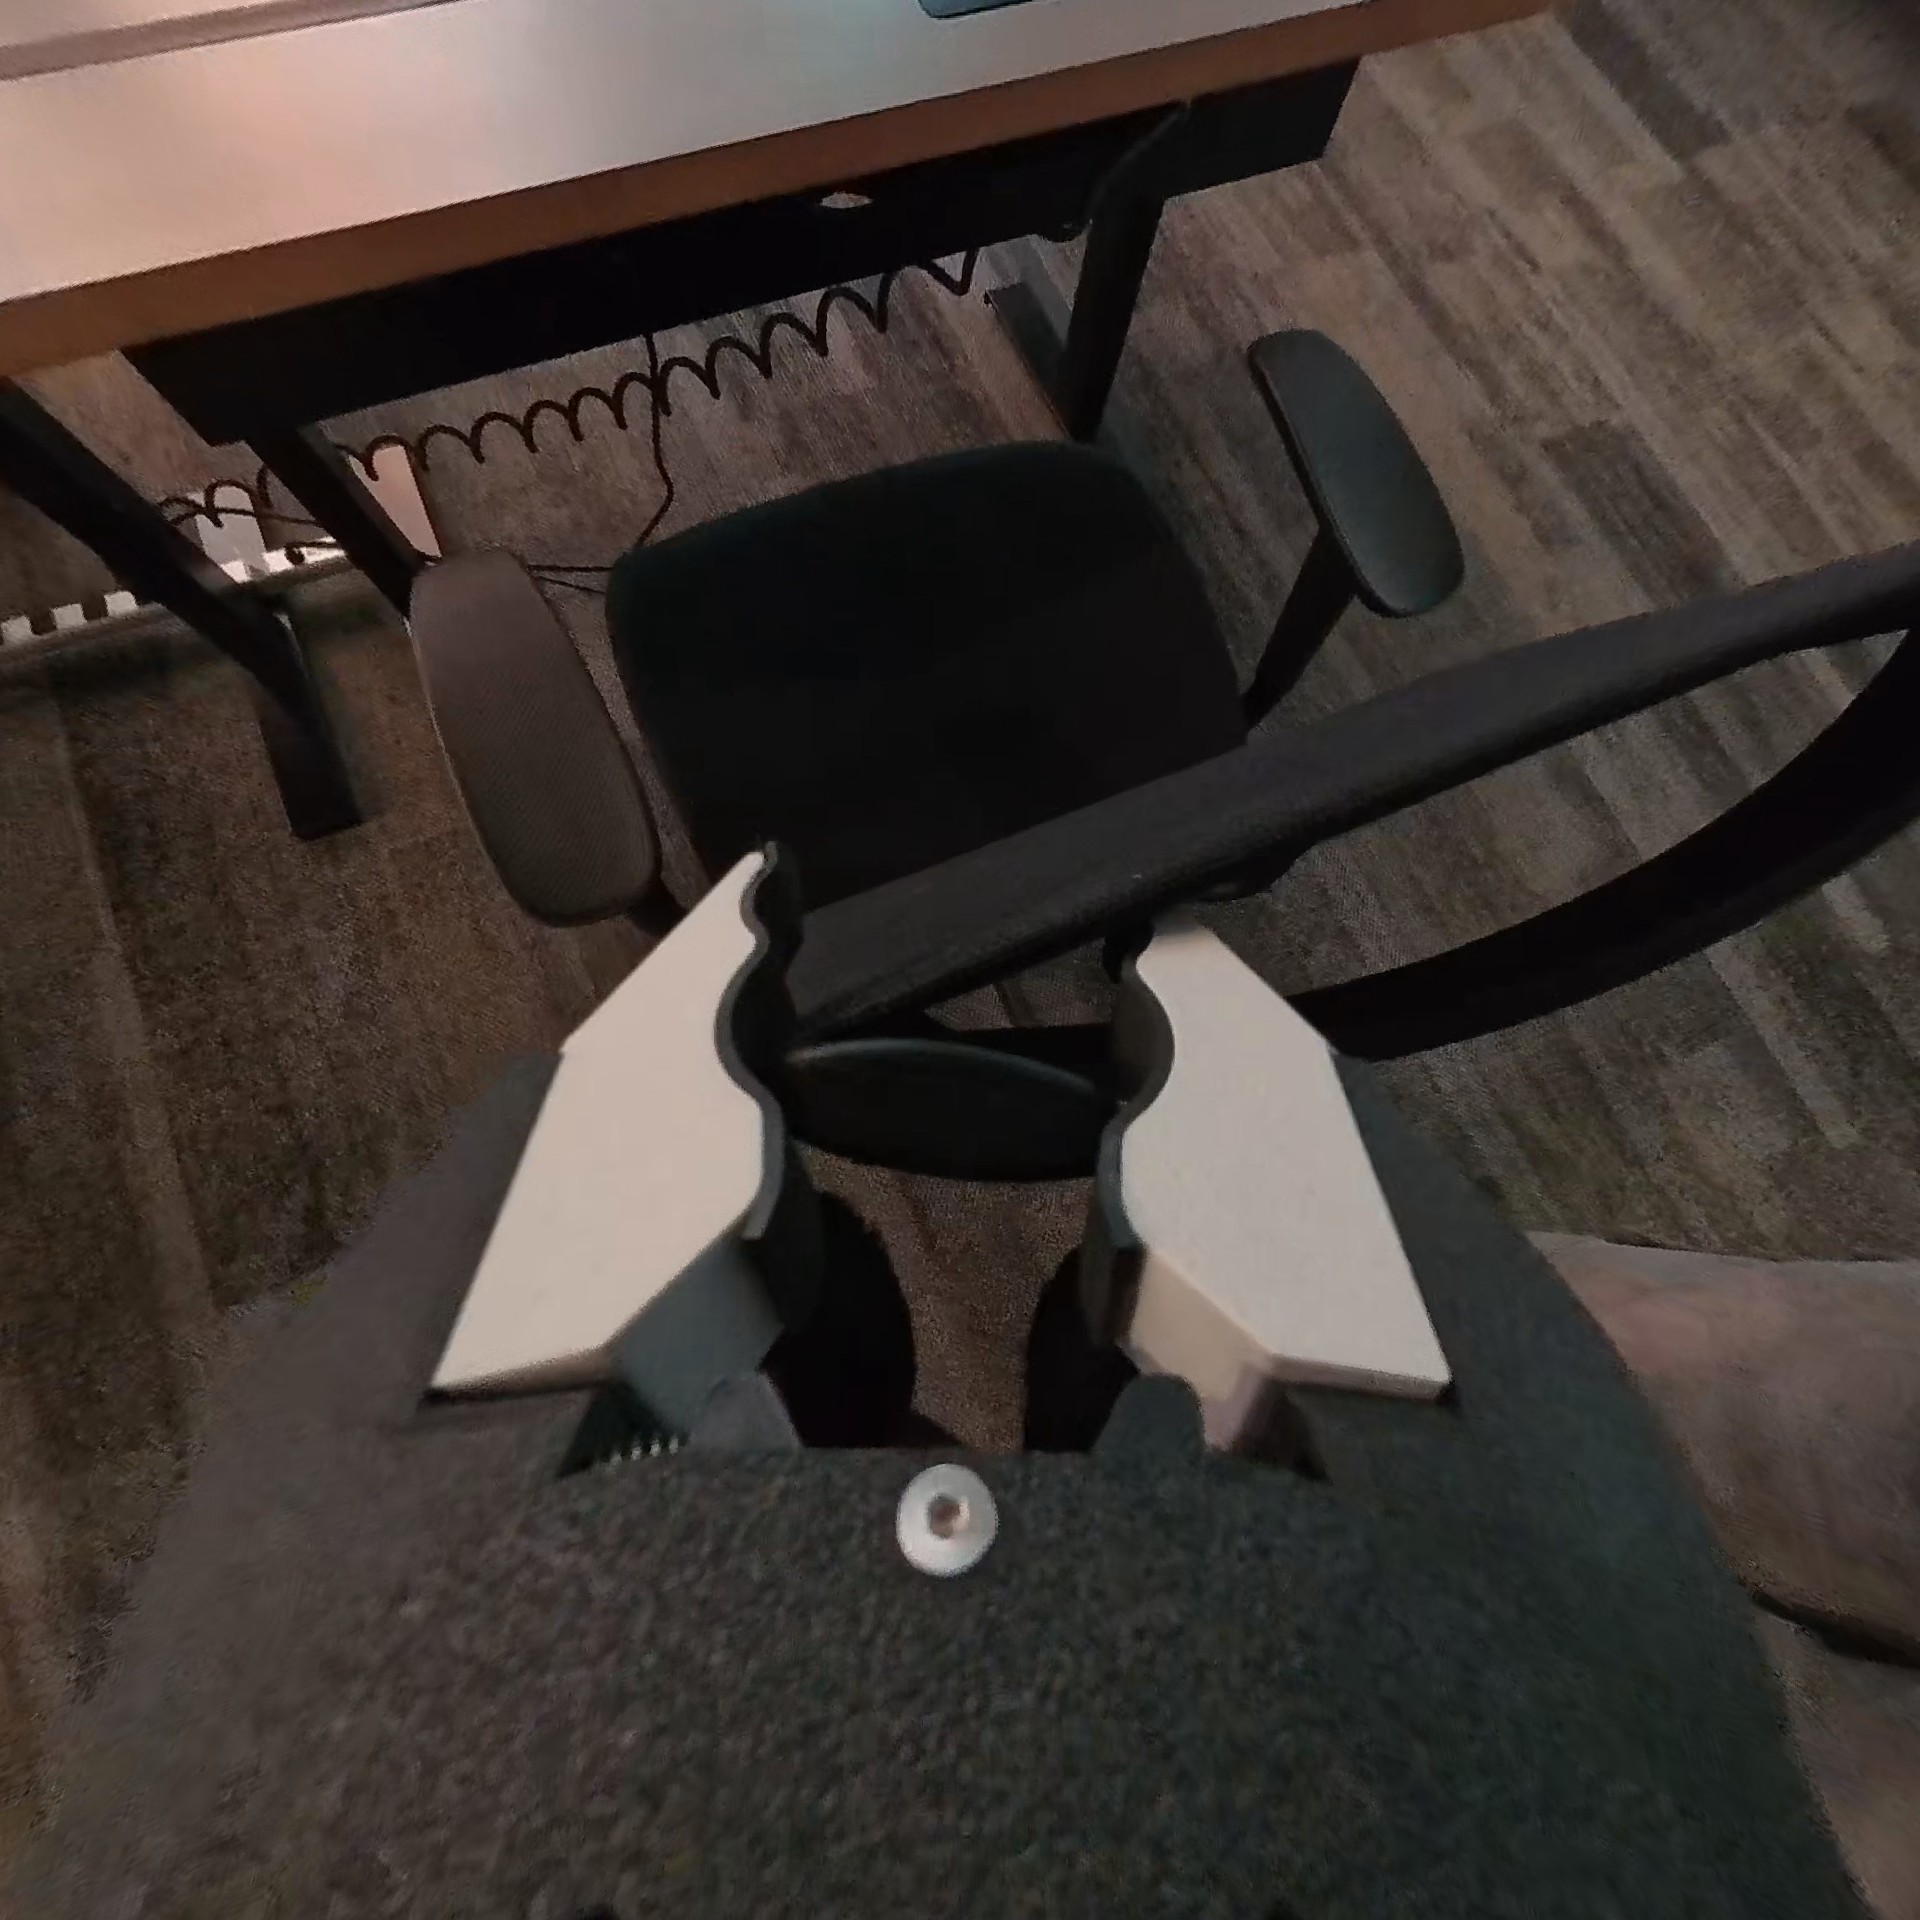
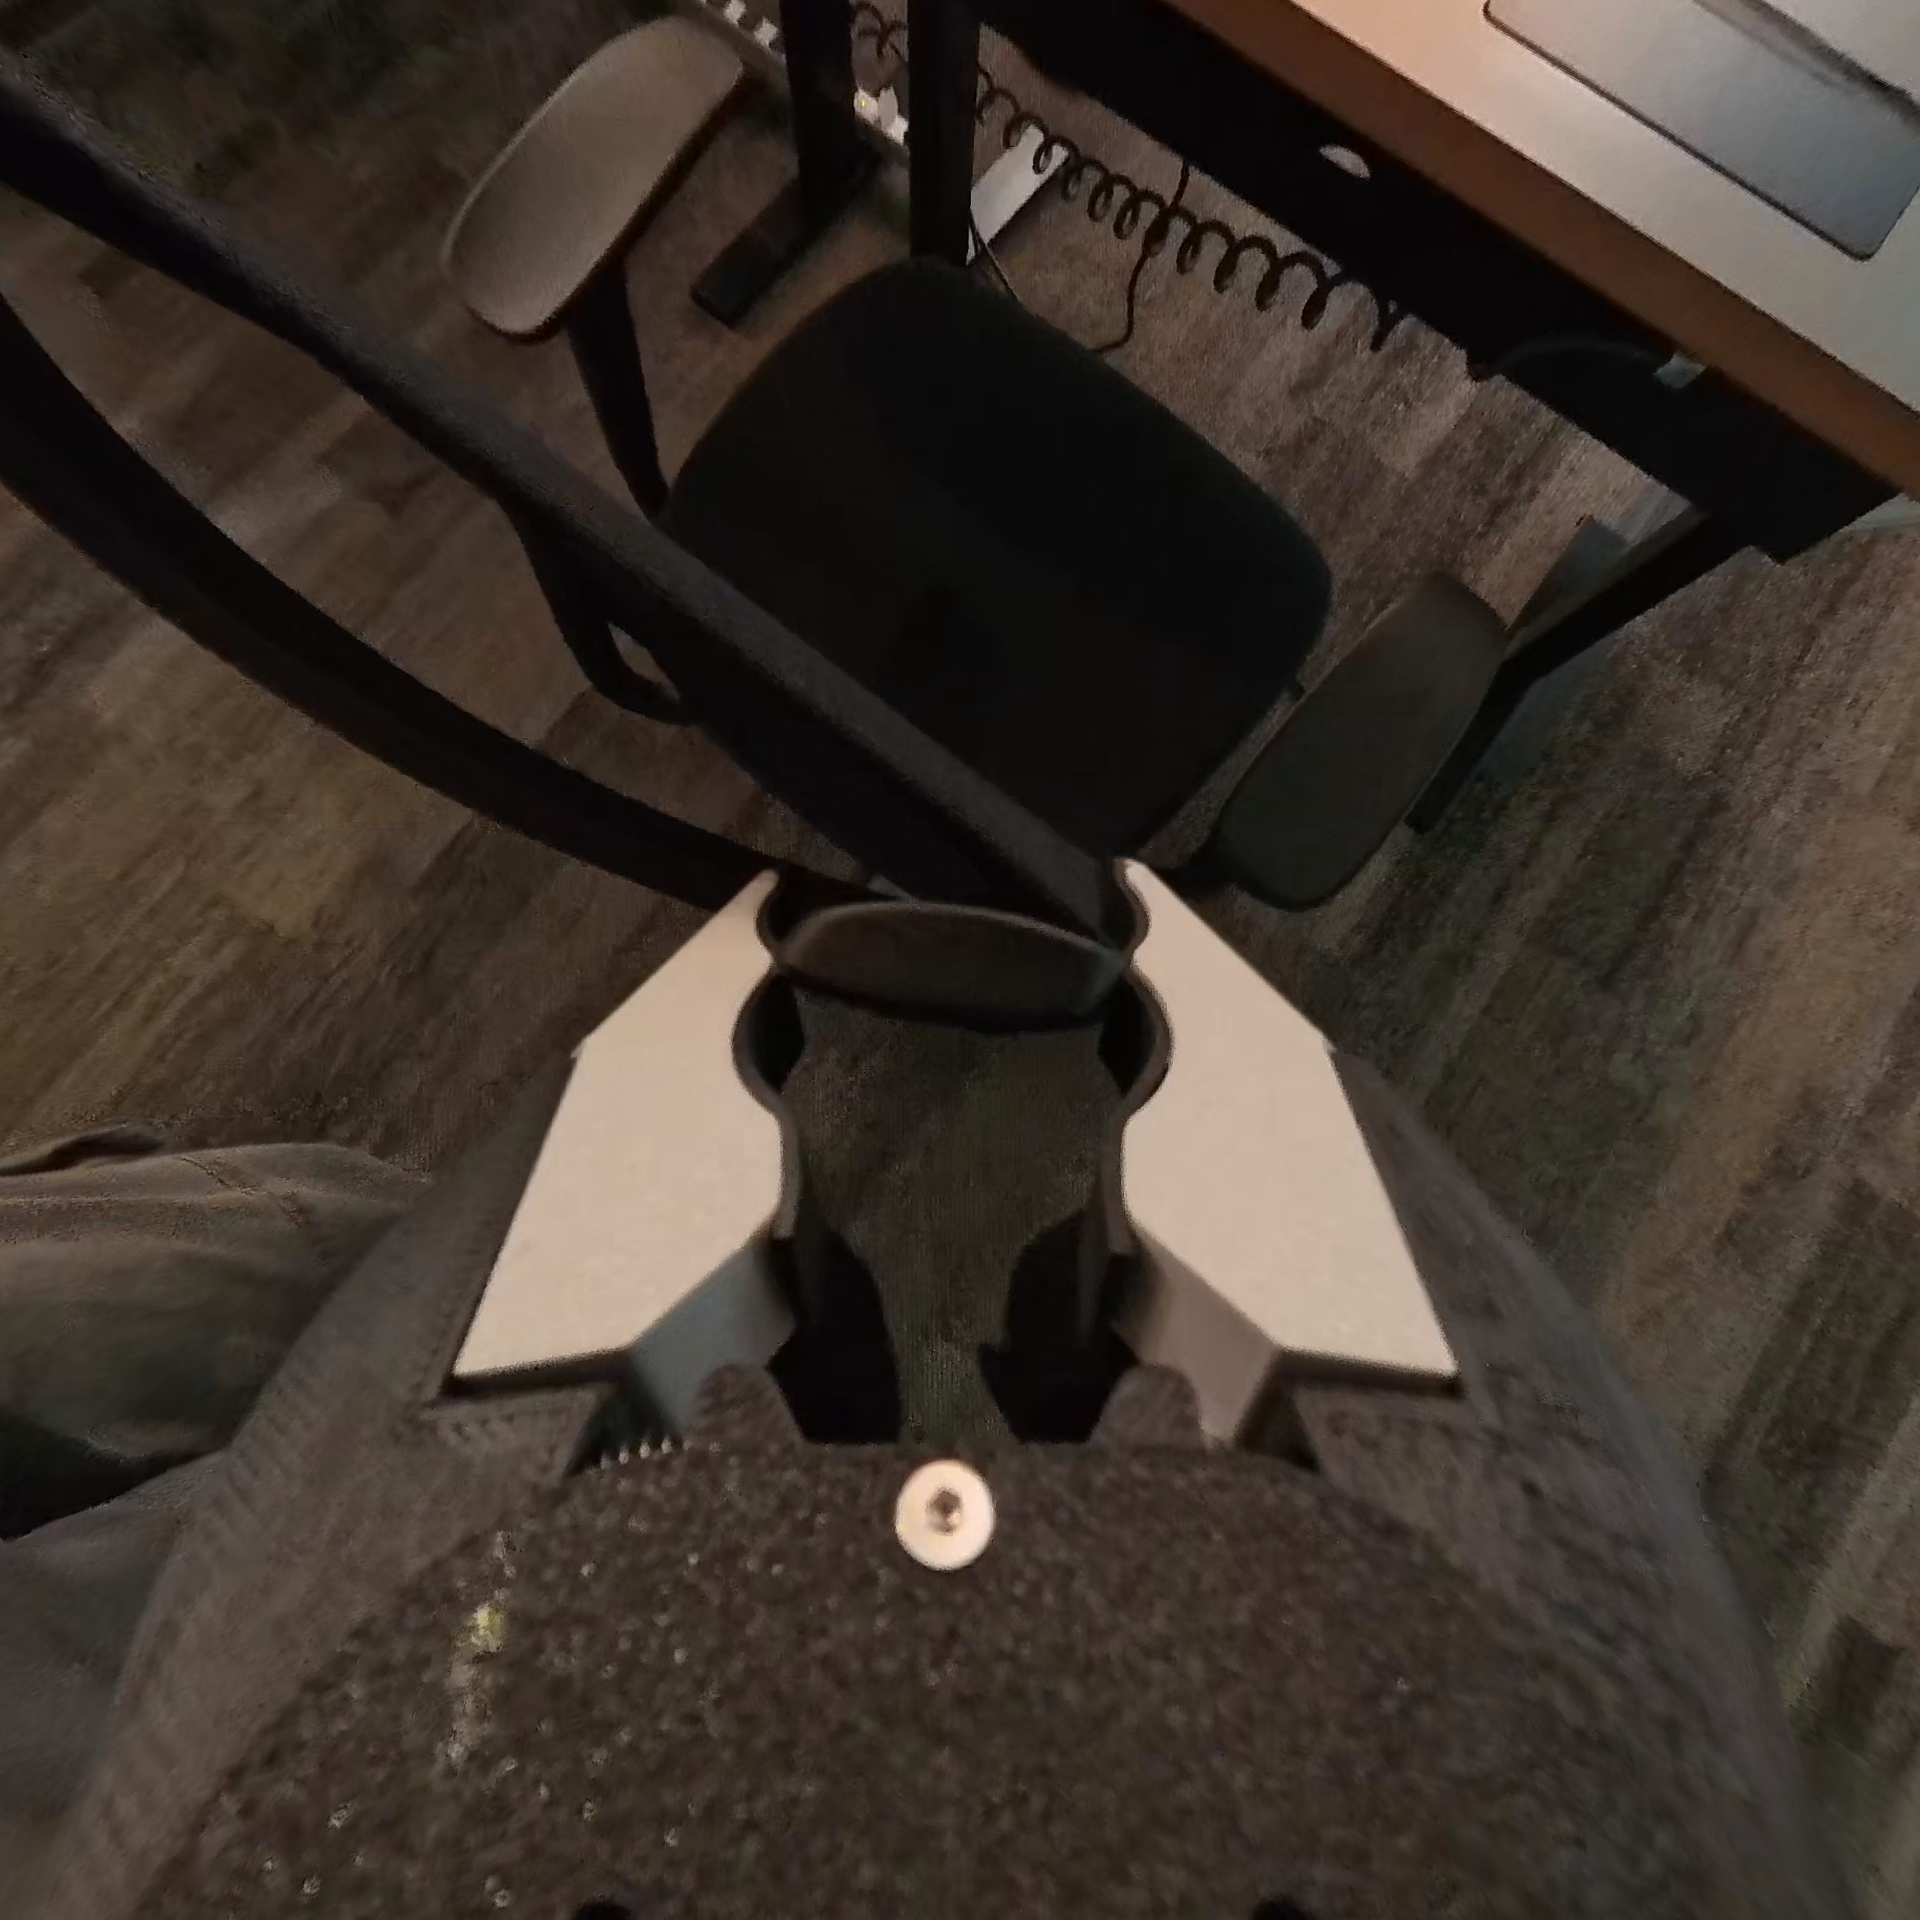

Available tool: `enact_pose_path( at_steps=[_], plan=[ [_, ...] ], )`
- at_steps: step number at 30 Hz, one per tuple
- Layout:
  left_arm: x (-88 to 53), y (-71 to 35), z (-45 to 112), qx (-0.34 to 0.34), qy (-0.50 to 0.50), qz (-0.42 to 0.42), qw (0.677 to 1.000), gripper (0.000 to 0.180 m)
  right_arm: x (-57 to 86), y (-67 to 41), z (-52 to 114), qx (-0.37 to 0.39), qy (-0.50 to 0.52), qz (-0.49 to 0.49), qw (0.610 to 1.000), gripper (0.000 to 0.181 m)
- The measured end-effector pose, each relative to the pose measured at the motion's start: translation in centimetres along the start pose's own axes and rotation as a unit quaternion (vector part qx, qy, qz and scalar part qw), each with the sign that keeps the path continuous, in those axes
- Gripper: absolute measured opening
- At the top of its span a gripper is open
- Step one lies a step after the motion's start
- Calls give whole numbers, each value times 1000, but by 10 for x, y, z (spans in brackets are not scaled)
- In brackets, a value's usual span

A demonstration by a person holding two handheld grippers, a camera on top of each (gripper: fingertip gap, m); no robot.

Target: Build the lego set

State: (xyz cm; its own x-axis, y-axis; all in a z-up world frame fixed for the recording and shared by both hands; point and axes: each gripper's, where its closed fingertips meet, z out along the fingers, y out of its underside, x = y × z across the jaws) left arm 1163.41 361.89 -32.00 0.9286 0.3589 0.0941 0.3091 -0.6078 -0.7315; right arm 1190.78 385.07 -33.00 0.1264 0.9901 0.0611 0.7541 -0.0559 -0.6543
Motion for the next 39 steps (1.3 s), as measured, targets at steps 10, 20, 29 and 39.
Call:
enact_pose_path(
  at_steps=[10,20,29,39],
  plan=[
    [17,42,-42,3,3,-8,1000,57,-44,34,-29,-17,7,-9,1000,57],
    [53,116,-120,-10,23,7,1000,57,-129,96,-93,-22,17,13,1000,57],
    [76,164,-163,-44,26,24,998,57,-190,148,-143,-23,37,33,999,57],
    [44,166,-168,-98,23,55,993,58,-262,159,-162,-28,79,90,992,57]
  ],
)
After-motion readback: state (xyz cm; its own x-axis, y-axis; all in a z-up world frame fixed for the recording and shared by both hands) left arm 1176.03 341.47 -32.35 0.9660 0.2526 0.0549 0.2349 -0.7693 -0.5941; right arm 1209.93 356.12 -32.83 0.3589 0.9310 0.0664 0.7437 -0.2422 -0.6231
